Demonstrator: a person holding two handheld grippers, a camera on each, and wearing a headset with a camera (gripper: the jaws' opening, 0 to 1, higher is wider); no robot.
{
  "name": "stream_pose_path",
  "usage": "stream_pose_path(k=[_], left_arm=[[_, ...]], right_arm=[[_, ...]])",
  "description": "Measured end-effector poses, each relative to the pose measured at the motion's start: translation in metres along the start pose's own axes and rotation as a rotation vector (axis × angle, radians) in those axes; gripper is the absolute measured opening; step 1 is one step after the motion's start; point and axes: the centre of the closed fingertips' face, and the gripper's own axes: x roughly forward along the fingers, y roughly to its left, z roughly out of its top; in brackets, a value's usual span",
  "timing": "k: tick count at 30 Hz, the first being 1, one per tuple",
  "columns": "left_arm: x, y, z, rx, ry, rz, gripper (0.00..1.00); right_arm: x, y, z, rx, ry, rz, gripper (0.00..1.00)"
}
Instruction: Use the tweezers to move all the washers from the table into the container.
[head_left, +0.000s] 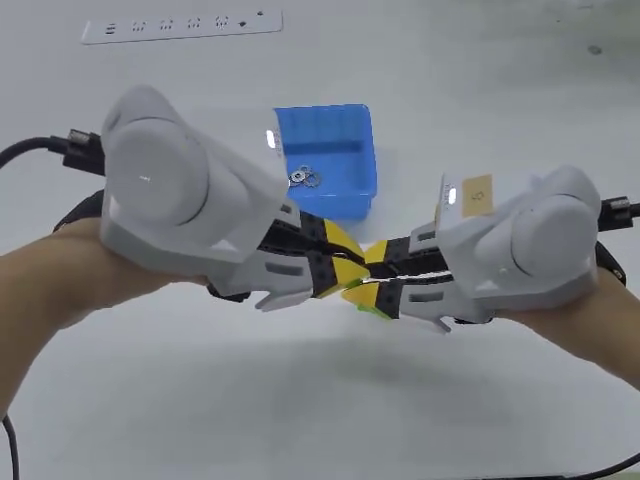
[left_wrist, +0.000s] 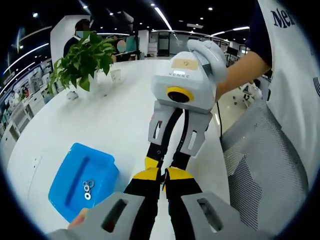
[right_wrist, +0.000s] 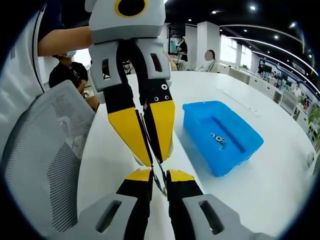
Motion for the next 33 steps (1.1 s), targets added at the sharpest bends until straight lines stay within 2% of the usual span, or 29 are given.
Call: stream_pose_path(k=[4, 22, 33], left_arm=[[-0.0017, 0.0010, 0.0016, -0.006, -0.007, 0.005, 0.08], [0.0036, 0.0013, -0.0028, -0.013, 0.016, -0.002, 0.08], [0.0050, 0.0030, -0.0029, -0.009, 0.033, -0.001, 0.08]], right_arm=[[-0.0017, -0.0008, 0.0025, 0.015, -0.014, -0.005, 0.12], [0.0016, 0.0001, -0.0033, 0.030, -0.007, 0.001, 0.12], [0.0023, 0.0001, -0.0037, 0.005, 0.012, 0.019, 0.11]])
